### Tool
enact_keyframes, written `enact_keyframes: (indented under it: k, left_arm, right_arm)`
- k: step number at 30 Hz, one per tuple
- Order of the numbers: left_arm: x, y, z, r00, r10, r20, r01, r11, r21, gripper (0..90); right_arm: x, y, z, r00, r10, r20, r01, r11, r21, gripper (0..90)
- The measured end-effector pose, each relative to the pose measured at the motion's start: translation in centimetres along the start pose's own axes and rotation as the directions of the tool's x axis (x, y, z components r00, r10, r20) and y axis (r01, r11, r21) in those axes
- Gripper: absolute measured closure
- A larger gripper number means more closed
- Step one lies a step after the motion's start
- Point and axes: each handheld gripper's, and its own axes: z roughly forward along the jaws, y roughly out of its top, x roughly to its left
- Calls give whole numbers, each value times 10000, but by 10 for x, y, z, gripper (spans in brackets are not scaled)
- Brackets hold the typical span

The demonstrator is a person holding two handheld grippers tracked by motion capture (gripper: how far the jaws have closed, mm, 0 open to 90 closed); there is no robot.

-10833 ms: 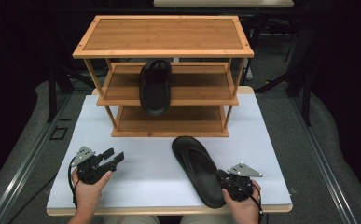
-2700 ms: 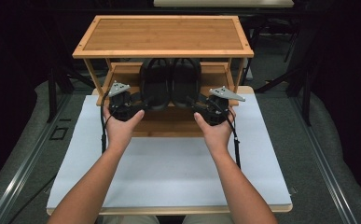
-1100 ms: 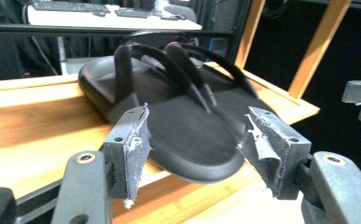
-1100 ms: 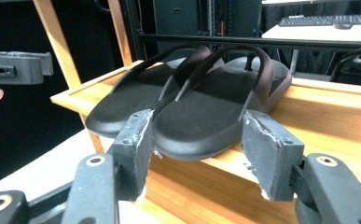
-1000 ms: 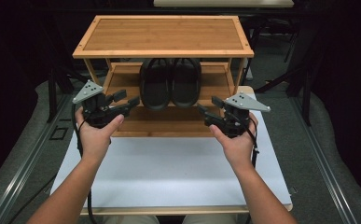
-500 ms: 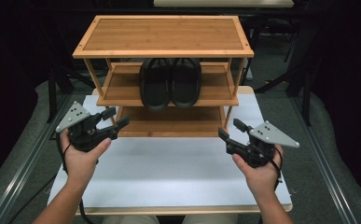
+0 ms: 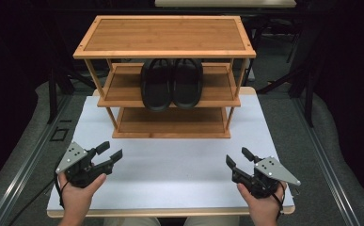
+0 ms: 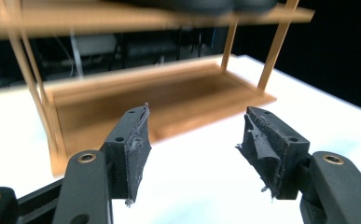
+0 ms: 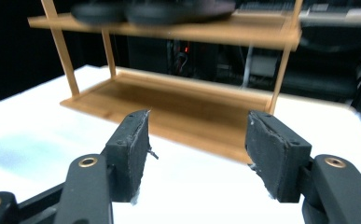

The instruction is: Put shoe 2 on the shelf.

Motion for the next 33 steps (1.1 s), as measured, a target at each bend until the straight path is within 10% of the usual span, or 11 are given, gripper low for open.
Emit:
enact_keyframes:
  k: [8, 20, 33]
  left_arm:
    - [12, -36, 9, 9956, 246, -902, -180, 9972, 732, 392]
    - [19, -64, 33, 9973, 511, -529, -410, 9832, 1776, 392]
    - [8, -69, 44, 9965, 830, -19, -805, 9716, 2227, 391]
  right_arm:
    - [2, -35, 13, 9996, -109, 258, 97, 9989, 452, 393]
    - [-16, -73, 32, 9951, -254, 952, 122, 9904, 1376, 393]
    - [-3, -88, 51, 9982, -505, 329, 424, 9759, 2139, 394]
